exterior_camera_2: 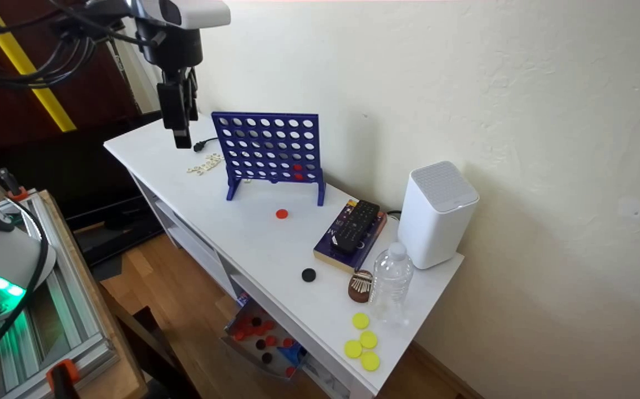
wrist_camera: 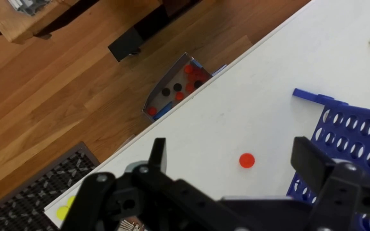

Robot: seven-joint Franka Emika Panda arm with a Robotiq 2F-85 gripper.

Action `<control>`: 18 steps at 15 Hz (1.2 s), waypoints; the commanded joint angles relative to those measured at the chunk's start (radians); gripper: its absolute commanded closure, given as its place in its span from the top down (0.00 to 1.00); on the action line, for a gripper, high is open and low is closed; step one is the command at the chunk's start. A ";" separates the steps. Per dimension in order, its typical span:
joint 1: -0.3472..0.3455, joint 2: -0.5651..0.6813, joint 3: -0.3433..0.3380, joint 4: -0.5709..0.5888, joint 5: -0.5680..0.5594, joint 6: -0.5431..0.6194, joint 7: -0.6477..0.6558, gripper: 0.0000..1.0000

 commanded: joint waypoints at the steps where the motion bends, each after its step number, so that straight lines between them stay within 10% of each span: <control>1: 0.010 0.117 0.005 0.035 -0.020 0.049 -0.003 1.00; 18: 0.031 0.684 -0.026 0.347 0.061 0.236 -0.199 1.00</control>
